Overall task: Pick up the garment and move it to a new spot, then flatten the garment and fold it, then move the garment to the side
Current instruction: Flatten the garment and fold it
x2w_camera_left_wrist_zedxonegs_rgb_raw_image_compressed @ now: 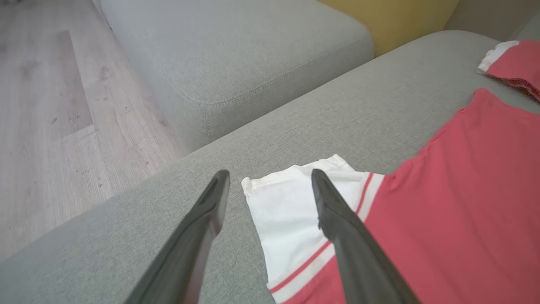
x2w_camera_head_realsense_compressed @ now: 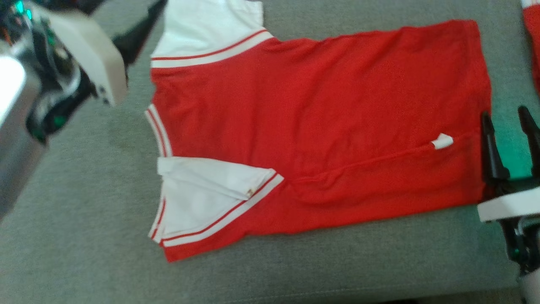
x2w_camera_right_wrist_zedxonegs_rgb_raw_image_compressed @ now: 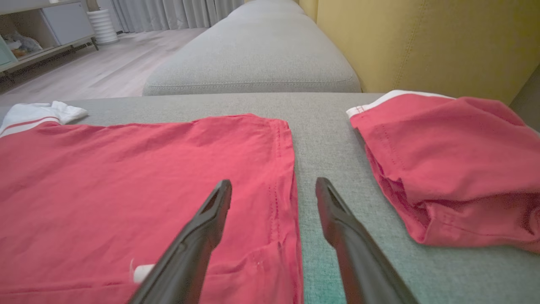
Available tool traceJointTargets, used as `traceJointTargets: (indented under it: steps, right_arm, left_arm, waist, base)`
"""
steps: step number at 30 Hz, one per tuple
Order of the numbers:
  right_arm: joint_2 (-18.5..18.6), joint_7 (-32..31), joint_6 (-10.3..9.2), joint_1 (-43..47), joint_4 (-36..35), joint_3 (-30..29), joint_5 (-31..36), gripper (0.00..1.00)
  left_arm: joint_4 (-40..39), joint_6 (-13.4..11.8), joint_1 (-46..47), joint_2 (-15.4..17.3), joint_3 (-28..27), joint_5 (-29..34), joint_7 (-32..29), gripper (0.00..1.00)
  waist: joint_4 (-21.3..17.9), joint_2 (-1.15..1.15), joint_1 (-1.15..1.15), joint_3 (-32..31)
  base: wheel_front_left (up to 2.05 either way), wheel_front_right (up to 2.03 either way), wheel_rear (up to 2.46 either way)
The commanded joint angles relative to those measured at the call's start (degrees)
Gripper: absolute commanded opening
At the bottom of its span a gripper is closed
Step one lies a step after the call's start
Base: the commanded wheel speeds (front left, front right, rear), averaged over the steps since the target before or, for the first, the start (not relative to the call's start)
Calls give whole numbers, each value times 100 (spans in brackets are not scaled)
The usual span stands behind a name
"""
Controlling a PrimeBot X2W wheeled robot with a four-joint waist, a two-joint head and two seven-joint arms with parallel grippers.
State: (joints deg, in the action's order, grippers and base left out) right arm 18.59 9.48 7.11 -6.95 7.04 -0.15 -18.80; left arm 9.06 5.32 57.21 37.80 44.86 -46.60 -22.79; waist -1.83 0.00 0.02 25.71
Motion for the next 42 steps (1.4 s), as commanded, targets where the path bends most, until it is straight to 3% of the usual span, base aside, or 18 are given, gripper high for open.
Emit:
traceJointTargets:
  steps: [1,11,20,25,35,36,37,38,39,41,42]
  right_arm:
    - [83,-7,37,-7,-183,122,48,100]
    - [-58,138,37,-397,-67,434,50,100]
    - [-208,320,37,-522,162,522,37,100]
    - [-250,376,37,-562,232,518,57,100]
    - [-324,431,37,-686,327,591,87,100]
    - [-328,437,37,-689,336,590,88,100]
    - [-333,442,37,-692,344,589,91,100]
    - [-337,446,37,-695,352,586,93,100]
    - [-340,450,37,-700,360,584,93,100]
    - [-338,456,37,-716,372,578,91,100]
    - [-329,458,37,-729,379,577,90,100]
  left_arm:
    - [96,56,378,167,-205,-43,-123,100]
    - [1707,211,1775,0,418,131,-702,100]
    - [1862,215,2068,413,1381,-184,-1172,100]
    - [1921,216,2241,612,1633,-232,-1076,100]
    - [2274,216,2502,534,1906,-265,-830,100]
    - [2283,216,2509,522,1943,-299,-828,97]
    - [2295,216,2512,518,1983,-348,-851,77]
    - [2303,216,2519,523,2021,-393,-871,66]
    - [2308,216,2518,530,2054,-454,-890,40]
    - [2303,216,2533,557,2113,-545,-891,9]
    - [2301,216,2542,572,2142,-578,-874,0]
  waist:
    - [-245,0,-2,240]
    - [-774,0,-2,714]
    - [-1008,0,-2,858]
    - [-1038,0,-2,895]
    - [-1132,0,-2,988]
    - [-1140,0,-2,994]
    - [-1147,0,-2,999]
    - [-1154,0,-2,1003]
    - [-1161,0,-2,1003]
    - [-1169,0,-2,1002]
    - [-1170,0,-2,998]
  base:
    - [0,0,0]
    - [0,0,0]
    - [0,0,0]
    - [0,0,0]
    - [0,0,0]
    - [0,0,0]
    - [0,0,0]
    - [0,0,0]
    - [0,0,0]
    - [0,0,0]
    - [0,0,0]
